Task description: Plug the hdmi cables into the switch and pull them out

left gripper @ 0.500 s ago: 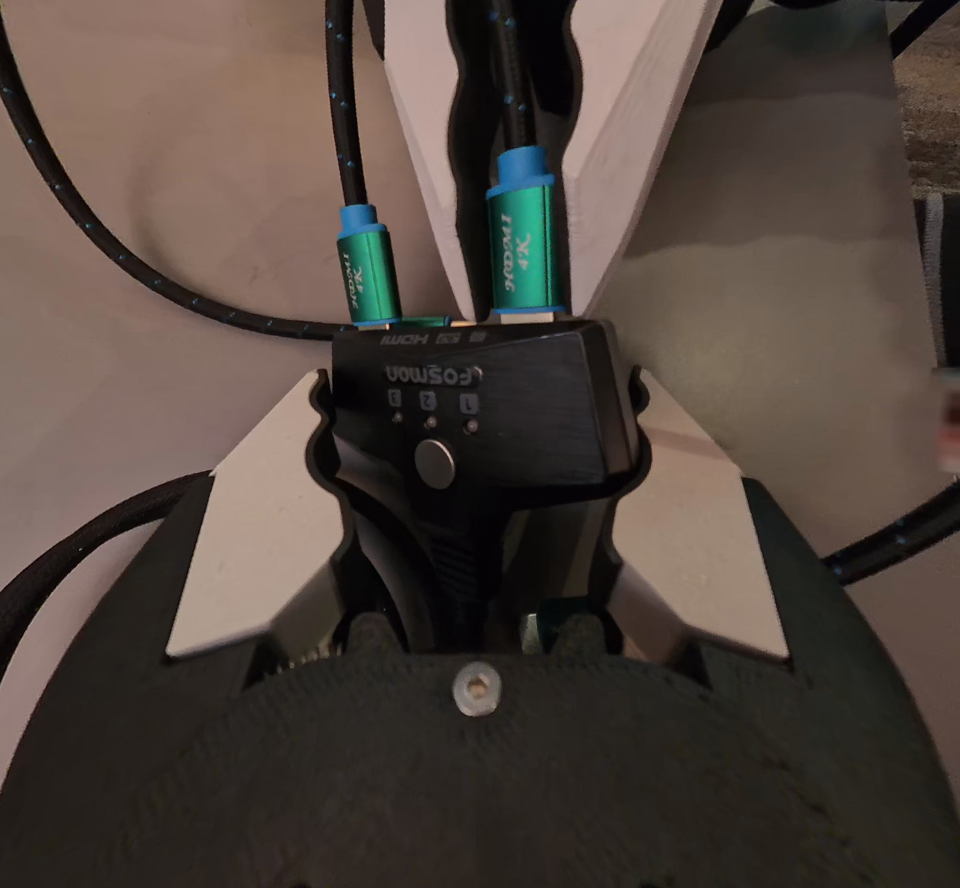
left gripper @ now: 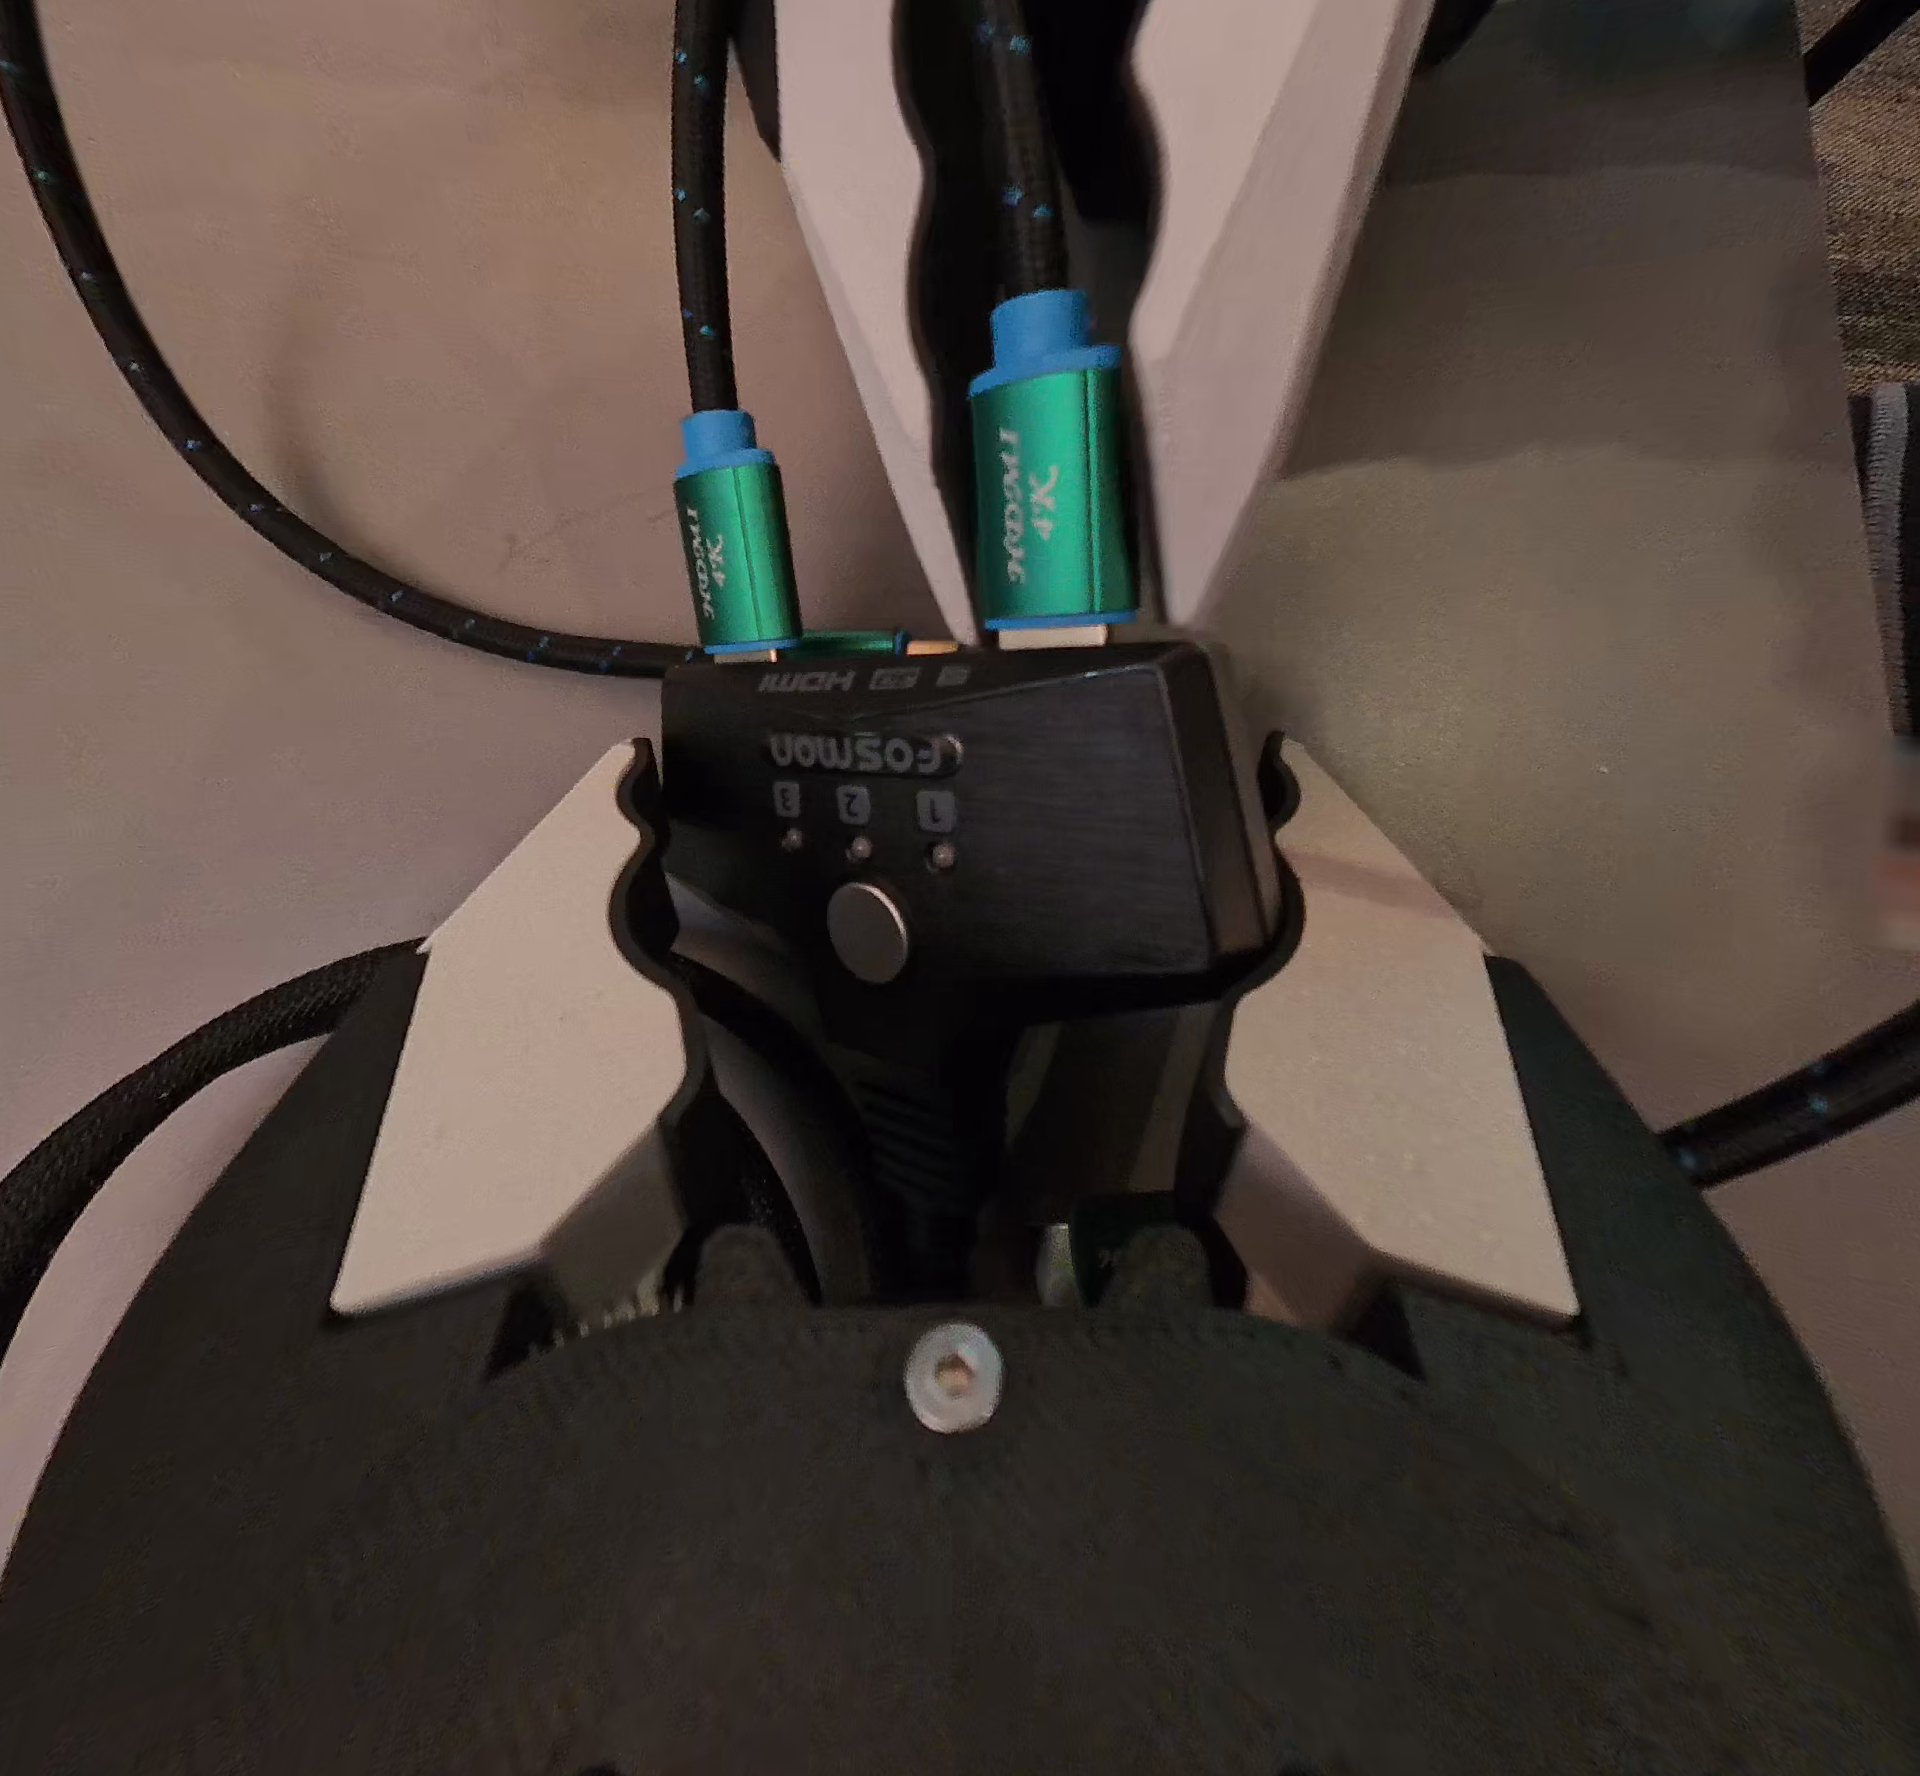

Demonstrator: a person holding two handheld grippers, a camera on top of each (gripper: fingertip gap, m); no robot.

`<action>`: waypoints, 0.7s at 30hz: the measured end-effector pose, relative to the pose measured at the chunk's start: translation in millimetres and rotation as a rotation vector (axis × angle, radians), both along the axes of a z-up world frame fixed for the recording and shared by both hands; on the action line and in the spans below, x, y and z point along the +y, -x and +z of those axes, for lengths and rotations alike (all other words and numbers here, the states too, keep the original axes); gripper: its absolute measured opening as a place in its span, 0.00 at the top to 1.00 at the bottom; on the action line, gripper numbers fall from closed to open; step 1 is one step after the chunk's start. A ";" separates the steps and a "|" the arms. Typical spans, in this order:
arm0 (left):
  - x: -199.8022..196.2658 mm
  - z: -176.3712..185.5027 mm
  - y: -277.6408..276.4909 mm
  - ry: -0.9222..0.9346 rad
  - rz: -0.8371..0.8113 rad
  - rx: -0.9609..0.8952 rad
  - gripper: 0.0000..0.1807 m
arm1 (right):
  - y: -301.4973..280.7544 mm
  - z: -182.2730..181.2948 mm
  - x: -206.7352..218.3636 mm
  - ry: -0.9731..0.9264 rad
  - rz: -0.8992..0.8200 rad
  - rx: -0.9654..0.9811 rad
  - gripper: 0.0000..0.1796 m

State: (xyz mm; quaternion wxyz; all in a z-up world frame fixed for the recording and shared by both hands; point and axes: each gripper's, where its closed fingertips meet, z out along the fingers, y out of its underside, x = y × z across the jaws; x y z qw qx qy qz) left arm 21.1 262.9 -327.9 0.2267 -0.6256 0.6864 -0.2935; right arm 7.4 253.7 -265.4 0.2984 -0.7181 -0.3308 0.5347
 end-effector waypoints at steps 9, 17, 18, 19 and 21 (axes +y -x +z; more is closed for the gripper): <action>0.2 0.5 -0.3 0.012 0.003 -0.001 0.39 | -0.8 -2.0 1.8 -0.071 -0.028 -0.038 0.90; -2.1 1.0 0.0 0.029 -0.010 -0.001 0.39 | -1.6 -1.7 1.0 -0.132 -0.070 -0.091 0.89; -2.1 1.2 0.0 0.028 -0.009 -0.004 0.40 | -1.5 -1.4 1.1 -0.104 -0.067 -0.078 0.90; -1.8 1.4 -0.1 0.024 -0.008 -0.006 0.40 | -1.4 -1.0 1.0 -0.076 -0.063 -0.060 0.90; -1.3 1.3 -0.4 0.011 -0.003 -0.009 0.40 | -1.7 -0.8 0.5 -0.011 -0.053 -0.017 0.90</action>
